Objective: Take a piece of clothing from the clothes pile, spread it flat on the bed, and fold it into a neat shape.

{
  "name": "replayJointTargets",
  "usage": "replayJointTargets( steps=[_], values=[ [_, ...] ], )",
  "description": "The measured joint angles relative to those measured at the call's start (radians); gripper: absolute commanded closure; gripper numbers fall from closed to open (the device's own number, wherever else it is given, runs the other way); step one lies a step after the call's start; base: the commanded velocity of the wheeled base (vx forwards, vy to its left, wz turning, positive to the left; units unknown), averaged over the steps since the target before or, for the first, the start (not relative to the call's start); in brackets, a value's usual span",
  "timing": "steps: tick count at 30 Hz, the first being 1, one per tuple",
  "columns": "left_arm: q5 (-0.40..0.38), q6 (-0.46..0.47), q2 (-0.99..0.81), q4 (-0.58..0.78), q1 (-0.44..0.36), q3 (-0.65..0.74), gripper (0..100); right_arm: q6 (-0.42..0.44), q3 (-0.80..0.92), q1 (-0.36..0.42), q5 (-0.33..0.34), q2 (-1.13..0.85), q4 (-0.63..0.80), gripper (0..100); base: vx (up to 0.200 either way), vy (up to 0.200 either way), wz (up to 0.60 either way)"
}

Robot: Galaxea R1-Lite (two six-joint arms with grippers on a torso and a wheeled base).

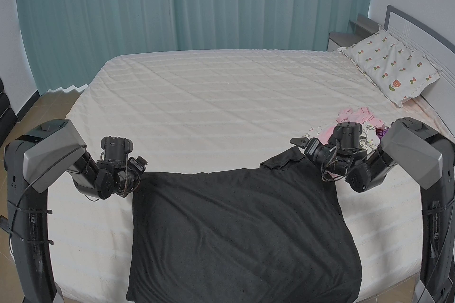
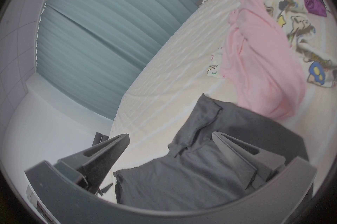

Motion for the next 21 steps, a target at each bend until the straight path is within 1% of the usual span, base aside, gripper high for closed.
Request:
replayJointTargets(
  steps=[5,8,13,21],
  values=[
    [-0.116,-0.102,-0.077,-0.014,0.004,0.117,0,0.057,-0.206,0.049,-0.036,0.077,0.161,0,0.000,0.000,0.00],
    [-0.154,-0.134,-0.111,-0.053,0.006,0.174,0,0.076,-0.309,0.073,-0.050,0.126,0.247,0,0.000,0.000,0.00],
    [-0.184,-0.159,-0.145,-0.130,0.011,0.251,0,0.089,-0.434,0.094,-0.088,0.200,0.341,0,0.000,0.000,0.00],
    [-0.190,-0.166,-0.164,-0.137,0.014,0.284,0,0.089,-0.495,0.098,-0.099,0.250,0.376,0,0.000,0.000,0.00]
  ],
)
